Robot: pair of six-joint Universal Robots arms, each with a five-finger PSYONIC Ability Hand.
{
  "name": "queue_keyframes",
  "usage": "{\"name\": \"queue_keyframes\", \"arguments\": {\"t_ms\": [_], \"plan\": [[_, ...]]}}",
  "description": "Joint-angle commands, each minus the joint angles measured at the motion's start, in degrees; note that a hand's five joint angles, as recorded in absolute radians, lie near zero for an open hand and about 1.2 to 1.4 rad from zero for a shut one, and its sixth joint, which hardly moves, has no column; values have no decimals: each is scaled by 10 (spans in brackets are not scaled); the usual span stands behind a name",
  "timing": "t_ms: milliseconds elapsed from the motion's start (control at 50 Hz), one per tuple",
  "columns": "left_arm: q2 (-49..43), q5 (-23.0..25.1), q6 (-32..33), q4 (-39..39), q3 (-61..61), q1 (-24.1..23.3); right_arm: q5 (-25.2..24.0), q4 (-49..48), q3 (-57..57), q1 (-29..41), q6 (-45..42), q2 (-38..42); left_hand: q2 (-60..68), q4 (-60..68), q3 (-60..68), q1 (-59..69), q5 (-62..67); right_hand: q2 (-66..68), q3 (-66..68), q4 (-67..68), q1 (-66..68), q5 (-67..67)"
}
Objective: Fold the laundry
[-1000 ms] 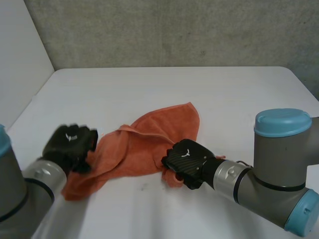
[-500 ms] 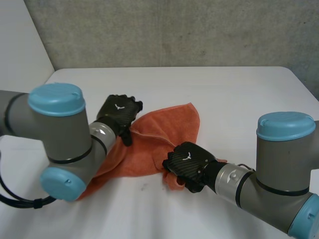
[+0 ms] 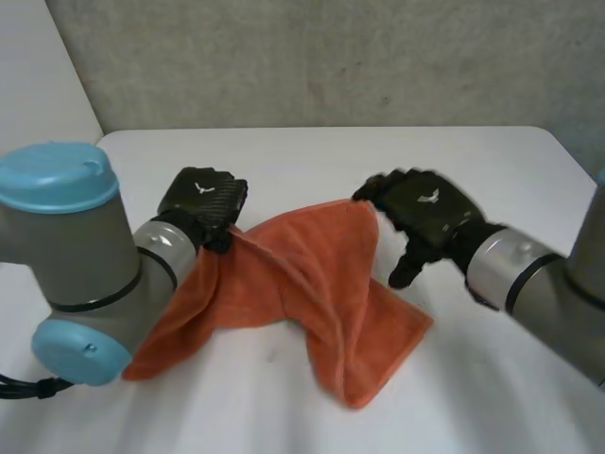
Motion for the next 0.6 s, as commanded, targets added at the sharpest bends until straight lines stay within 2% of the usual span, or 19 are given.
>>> {"name": "queue_keyframes", "arguments": {"t_ms": [20,140,220,460,600], "plan": [[41,0,2,0,-44,1,5,16,-32,-54,89,-1,115,117,120,149,149,-26,-21,-34,-18,-38],[67,0,3,0,-66,19,2,99,-39,-70,92,16,115,117,120,149,149,-26,-21,-34,-18,-38],[75,0,4,0,-70,41,-1,106,-21,-69,89,19,115,117,120,149,149,-26,-21,-34,-18,-38],[67,3,6,3,-64,123,-15,76,81,-67,25,15,115,117,120,149,149,26,30,17,33,13],[18,3,8,10,-51,158,-11,14,120,-26,35,21,115,117,120,149,149,32,37,24,40,20]]}}
